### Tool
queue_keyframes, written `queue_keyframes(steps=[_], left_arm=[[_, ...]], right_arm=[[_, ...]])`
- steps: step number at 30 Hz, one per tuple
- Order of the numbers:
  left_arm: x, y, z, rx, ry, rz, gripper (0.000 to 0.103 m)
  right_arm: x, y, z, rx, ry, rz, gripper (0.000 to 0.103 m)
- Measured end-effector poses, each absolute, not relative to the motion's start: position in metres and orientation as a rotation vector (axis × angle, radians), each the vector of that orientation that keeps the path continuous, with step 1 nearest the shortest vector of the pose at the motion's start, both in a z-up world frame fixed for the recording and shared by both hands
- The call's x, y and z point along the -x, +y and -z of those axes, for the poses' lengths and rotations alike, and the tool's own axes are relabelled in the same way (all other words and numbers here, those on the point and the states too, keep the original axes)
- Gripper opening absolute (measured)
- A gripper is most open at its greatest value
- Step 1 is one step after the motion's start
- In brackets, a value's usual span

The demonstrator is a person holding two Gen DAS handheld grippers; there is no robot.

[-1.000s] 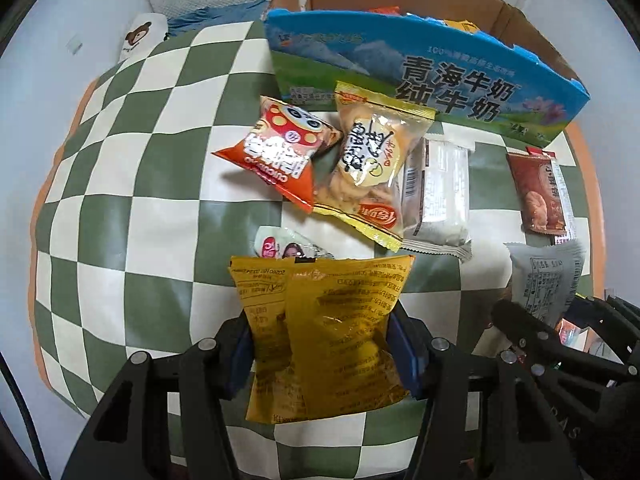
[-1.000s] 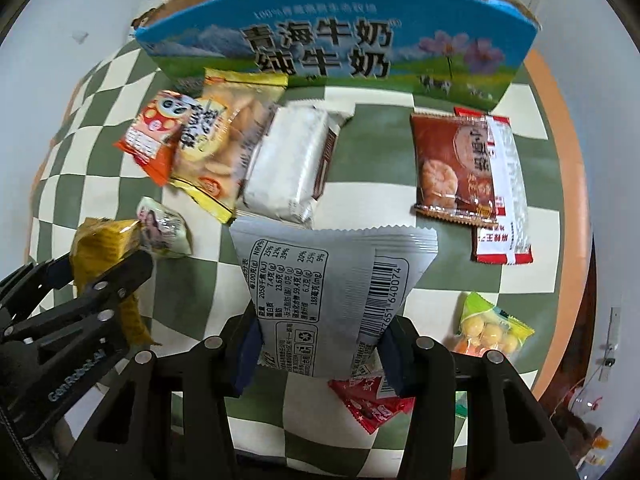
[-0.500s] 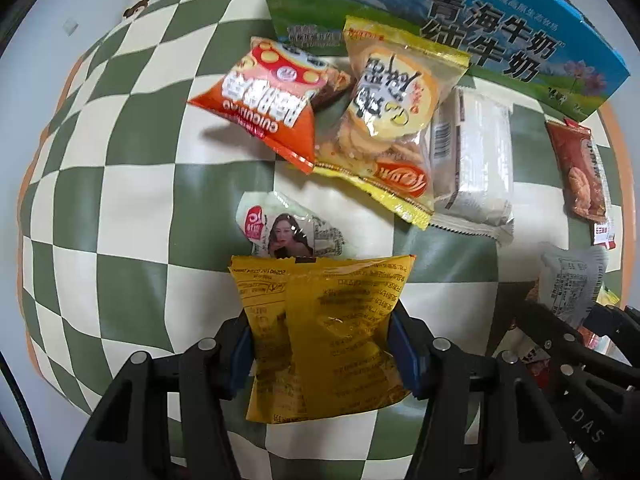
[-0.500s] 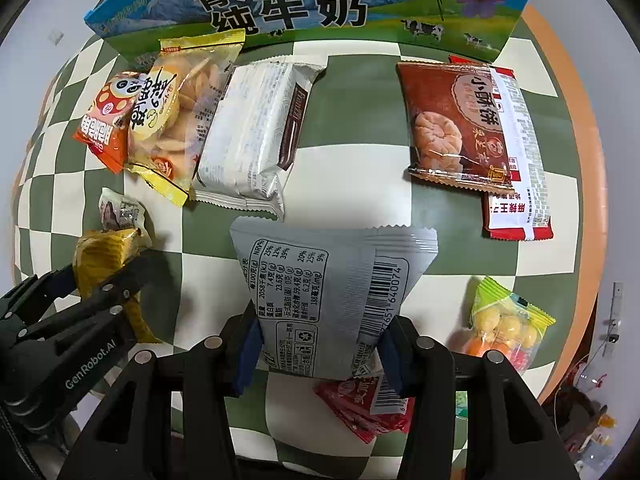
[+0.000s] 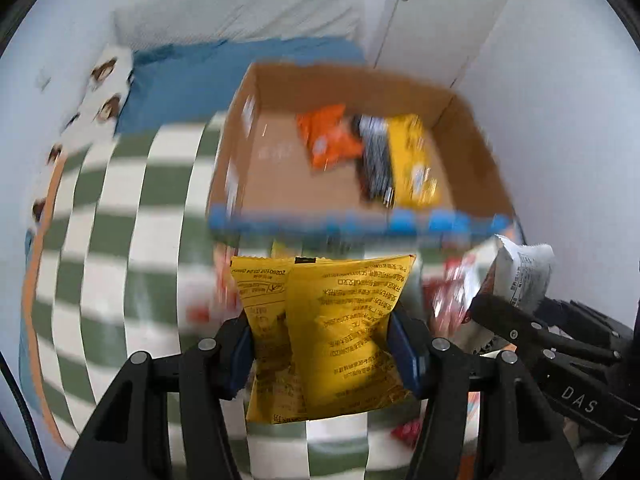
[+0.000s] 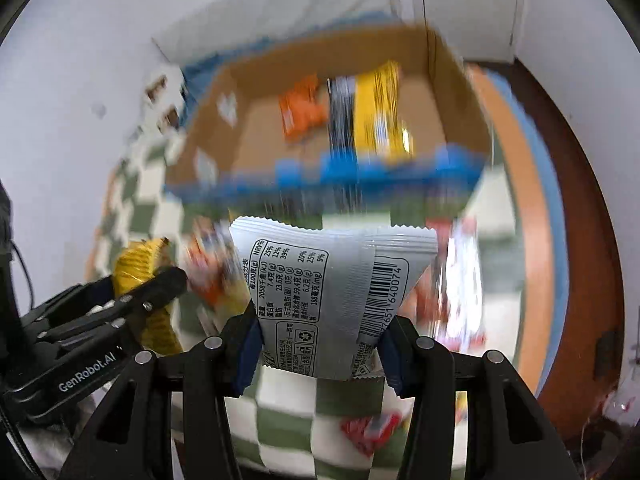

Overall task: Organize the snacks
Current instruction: 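Carry both packets into the box and open both tools to release them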

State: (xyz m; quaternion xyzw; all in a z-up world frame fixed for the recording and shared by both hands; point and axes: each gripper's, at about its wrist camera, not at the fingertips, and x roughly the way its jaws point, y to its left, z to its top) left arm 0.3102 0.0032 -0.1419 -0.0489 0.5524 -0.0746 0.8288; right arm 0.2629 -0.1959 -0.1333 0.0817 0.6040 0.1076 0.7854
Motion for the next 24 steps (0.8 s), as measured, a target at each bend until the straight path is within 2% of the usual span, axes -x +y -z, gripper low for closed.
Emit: queue_keyframes(steps=[4, 9, 18, 19, 20, 21, 22, 24], left_arm=[[-0.386, 0.009, 0.134, 0.030, 1.178, 0.162, 0.056], [-0.461, 0.019, 0.170, 0.041, 1.303, 0.158, 0.056], [-0.496, 0.014, 0.231, 0.032, 1.461, 0.159, 0.057], [-0.496, 0.013, 0.235, 0.030, 1.470, 0.159, 0.058], [-0.496, 0.012, 0.238, 0.024, 1.473, 0.160, 0.064], [-0.496, 0.012, 0.240, 0.023, 1.473, 0.160, 0.071], [-0.496, 0.013, 0.242, 0.031, 1.475, 0.155, 0.085], [-0.494, 0.015, 0.241, 0.051, 1.464, 0.156, 0.088]], right_arm=[[-0.335, -0.188, 0.122, -0.173, 1.273, -0.272, 0.053], [-0.408, -0.169, 0.159, -0.161, 1.367, -0.302, 0.053], [-0.446, -0.140, 0.251, -0.128, 1.547, -0.329, 0.053], [-0.448, -0.139, 0.260, -0.132, 1.572, -0.339, 0.055], [-0.450, -0.138, 0.267, -0.134, 1.597, -0.342, 0.060], [-0.452, -0.138, 0.274, -0.129, 1.621, -0.342, 0.079], [-0.453, -0.138, 0.279, -0.127, 1.634, -0.338, 0.095], [-0.455, -0.139, 0.285, -0.119, 1.640, -0.337, 0.096]])
